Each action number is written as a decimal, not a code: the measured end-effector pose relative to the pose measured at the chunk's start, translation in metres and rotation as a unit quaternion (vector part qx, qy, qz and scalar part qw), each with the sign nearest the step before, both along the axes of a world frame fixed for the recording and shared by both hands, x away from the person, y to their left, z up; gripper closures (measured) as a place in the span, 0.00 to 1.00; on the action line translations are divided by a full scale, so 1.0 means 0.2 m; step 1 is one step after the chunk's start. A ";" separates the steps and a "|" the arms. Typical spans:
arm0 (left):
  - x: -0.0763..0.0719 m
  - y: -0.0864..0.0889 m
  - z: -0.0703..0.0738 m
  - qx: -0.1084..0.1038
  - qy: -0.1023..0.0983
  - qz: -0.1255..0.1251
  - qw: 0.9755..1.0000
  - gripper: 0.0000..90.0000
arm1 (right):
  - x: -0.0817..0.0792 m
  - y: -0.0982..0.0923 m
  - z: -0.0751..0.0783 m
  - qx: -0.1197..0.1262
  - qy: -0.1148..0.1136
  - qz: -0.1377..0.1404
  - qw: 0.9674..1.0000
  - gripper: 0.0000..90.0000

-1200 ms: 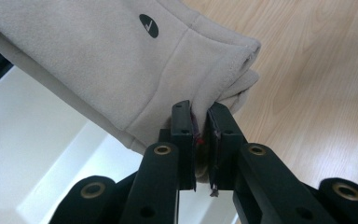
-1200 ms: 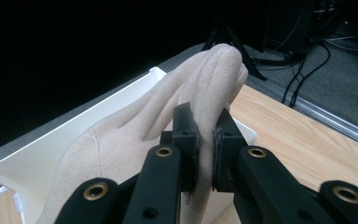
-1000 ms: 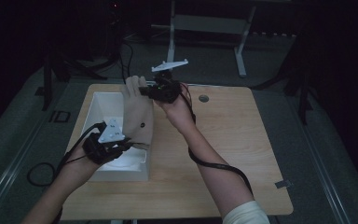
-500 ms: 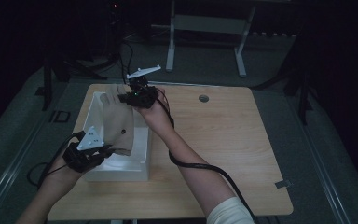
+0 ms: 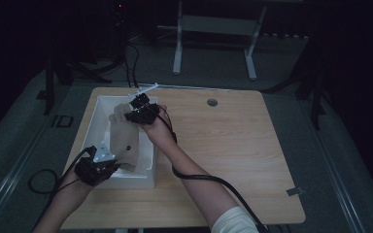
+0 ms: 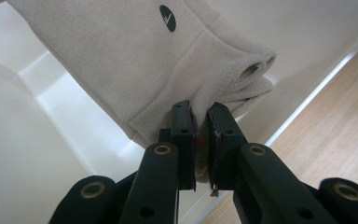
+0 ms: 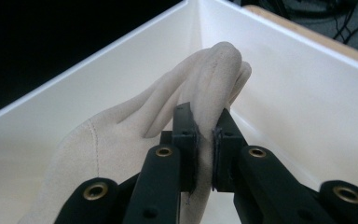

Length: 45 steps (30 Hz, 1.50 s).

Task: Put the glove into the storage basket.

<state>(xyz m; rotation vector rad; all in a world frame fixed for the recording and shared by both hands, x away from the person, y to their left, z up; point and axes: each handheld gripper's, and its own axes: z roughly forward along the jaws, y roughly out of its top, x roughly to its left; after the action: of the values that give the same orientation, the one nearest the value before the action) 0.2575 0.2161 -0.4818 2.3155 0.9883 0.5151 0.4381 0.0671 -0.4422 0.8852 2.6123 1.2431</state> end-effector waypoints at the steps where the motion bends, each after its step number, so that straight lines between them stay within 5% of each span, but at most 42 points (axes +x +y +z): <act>1: 0.00 0.00 -0.01 0.002 0.001 -0.001 1.000 0.92 | 0.00 0.00 -0.01 -0.006 0.001 -0.001 1.000 0.92; 5: 0.01 -0.01 -0.05 0.003 0.002 0.006 1.000 0.92 | 0.01 0.03 -0.04 -0.021 0.003 -0.003 1.000 0.92; 9: 0.02 0.00 -0.08 -0.001 0.006 0.014 1.000 0.92 | 0.00 0.06 -0.04 -0.063 -0.008 -0.012 0.998 0.92; 13: 0.03 0.00 -0.08 -0.007 0.009 0.012 1.000 0.92 | 0.03 0.05 -0.05 -0.064 0.022 -0.019 0.998 0.91; 17: 0.04 0.00 -0.09 -0.007 0.014 0.011 1.000 0.92 | 0.03 0.05 -0.05 -0.069 0.027 -0.015 0.997 0.91; 19: 0.05 -0.01 -0.10 0.000 0.030 0.009 1.000 0.89 | 0.04 0.06 -0.05 -0.069 0.031 -0.014 0.997 0.84; 23: 0.06 -0.03 -0.11 0.006 0.028 0.010 1.000 0.70 | 0.06 0.04 -0.05 -0.081 0.018 -0.024 0.996 0.66; 36: 0.05 -0.04 -0.04 -0.055 0.008 0.051 0.997 0.29 | 0.01 -0.04 0.05 -0.021 0.001 -0.001 1.000 0.37; 40: 0.04 -0.06 0.01 -0.073 -0.017 0.060 0.995 0.18 | -0.01 -0.07 0.08 0.001 0.008 0.025 1.000 0.25; 45: 0.03 -0.06 0.08 -0.107 -0.035 0.058 0.992 0.16 | -0.05 -0.12 0.11 0.015 -0.001 0.043 0.999 0.20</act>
<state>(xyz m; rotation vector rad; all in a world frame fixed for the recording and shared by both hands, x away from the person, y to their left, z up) 0.2625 0.2040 -0.4657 2.0462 1.0923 0.5071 0.4280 0.0435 -0.4195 0.7831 2.6645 1.3051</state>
